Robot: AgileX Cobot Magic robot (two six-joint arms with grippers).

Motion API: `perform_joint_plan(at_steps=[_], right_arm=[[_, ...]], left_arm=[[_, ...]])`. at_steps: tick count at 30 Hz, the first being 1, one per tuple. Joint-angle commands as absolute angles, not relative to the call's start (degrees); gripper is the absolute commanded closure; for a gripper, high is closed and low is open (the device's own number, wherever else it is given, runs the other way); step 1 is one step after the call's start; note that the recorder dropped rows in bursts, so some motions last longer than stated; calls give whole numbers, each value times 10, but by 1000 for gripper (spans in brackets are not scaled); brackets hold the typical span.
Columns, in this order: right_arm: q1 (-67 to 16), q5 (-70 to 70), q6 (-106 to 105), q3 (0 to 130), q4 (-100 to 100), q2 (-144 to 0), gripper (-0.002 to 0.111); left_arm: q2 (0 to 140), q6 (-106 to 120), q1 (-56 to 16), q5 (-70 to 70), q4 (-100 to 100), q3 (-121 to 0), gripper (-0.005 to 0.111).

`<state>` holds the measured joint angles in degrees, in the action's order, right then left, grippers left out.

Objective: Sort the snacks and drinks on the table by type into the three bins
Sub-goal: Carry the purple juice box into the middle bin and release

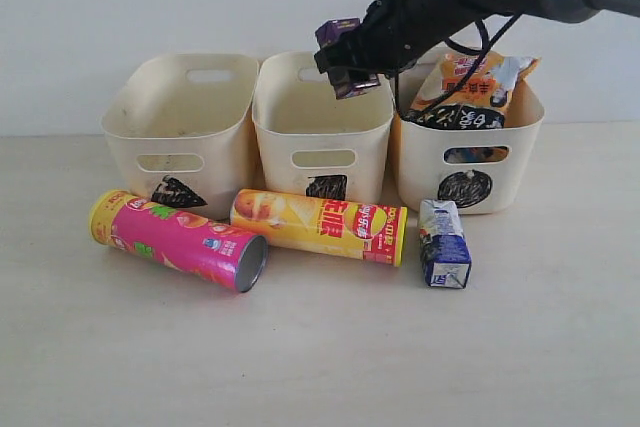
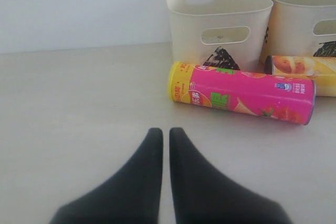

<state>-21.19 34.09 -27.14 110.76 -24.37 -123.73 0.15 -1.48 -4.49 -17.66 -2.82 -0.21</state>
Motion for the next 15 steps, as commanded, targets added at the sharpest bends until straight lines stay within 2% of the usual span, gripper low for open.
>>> perform_joint_plan(at_steps=[1, 15], right_arm=[[-212, 336, -275, 1127, -251, -1264, 107], [-231, 310, -306, 1127, -266, -1275, 107]], left_arm=[[0, -21, -46, -175, -24, 0, 103], [0, -21, -46, -175, -24, 0, 103]])
